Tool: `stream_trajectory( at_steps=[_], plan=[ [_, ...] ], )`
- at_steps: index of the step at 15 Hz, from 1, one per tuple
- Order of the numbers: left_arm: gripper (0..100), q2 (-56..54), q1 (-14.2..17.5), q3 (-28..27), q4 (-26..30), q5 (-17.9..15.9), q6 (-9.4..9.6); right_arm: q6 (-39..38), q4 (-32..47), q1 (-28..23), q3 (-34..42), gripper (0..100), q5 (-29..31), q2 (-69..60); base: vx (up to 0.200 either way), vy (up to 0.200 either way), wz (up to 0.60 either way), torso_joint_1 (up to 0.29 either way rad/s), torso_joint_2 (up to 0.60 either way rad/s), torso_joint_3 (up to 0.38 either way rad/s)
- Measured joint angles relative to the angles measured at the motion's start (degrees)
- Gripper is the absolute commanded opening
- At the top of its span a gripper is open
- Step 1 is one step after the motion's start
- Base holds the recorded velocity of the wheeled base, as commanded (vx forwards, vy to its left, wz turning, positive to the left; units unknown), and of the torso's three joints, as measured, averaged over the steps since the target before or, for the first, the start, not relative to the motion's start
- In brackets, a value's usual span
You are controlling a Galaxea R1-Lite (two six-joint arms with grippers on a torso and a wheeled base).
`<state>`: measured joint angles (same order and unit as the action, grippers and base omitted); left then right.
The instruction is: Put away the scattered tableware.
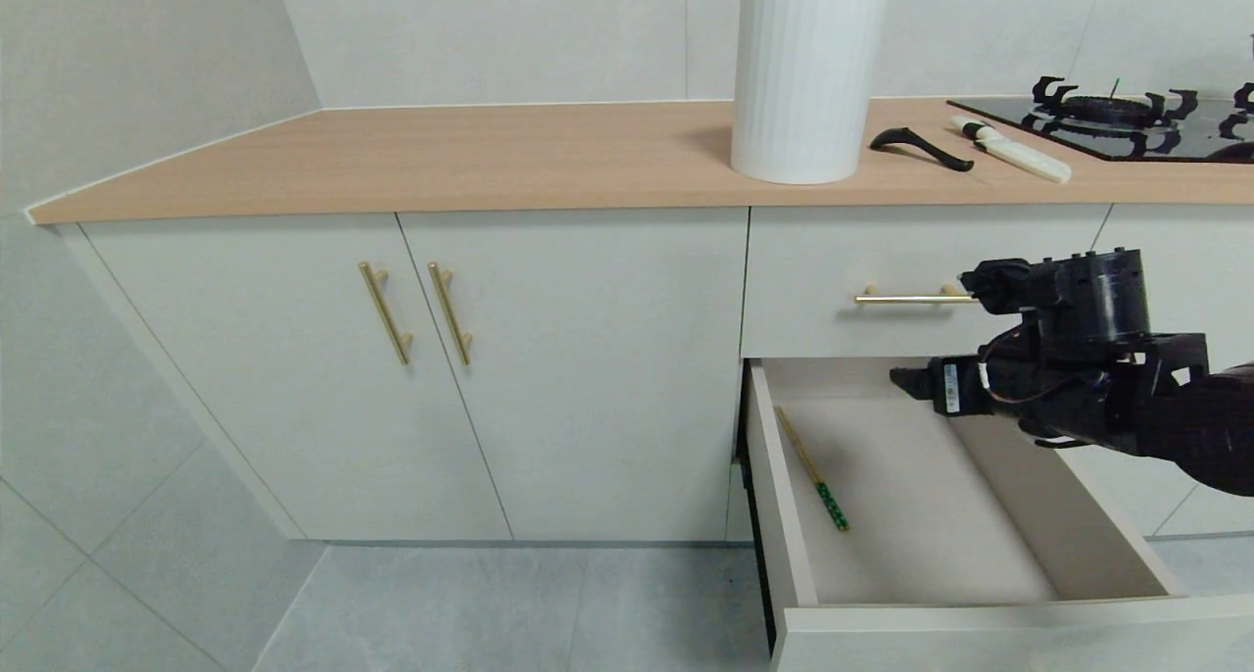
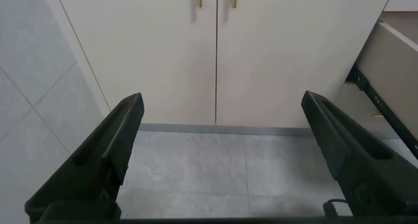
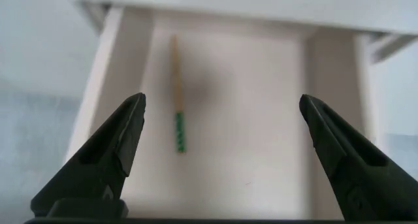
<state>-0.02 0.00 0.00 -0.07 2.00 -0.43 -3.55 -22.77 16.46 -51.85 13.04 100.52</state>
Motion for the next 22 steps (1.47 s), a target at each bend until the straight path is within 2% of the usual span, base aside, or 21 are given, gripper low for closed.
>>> stream_trajectory(
  at_steps=[10,14,22],
  plan=[
    [100,0.0,0.0,0.0,0.0,0.0,0.00,1.5,-1.5,-4.1,-0.2,100,-0.4,-4.8,0.000,0.000,0.00,0.002,-0.01,-0.005],
    [100,0.0,0.0,0.0,0.1,0.0,0.00,1.6,-3.1,-5.9,0.0,100,-0.6,-4.8,0.000,0.000,0.00,0.078,-0.26,-0.255],
    [100,0.0,0.0,0.0,0.0,0.0,0.00,2.0,-3.3,-5.9,0.1,100,-0.7,-3.9,0.000,0.000,0.00,0.174,-0.50,-0.294]
  ],
)
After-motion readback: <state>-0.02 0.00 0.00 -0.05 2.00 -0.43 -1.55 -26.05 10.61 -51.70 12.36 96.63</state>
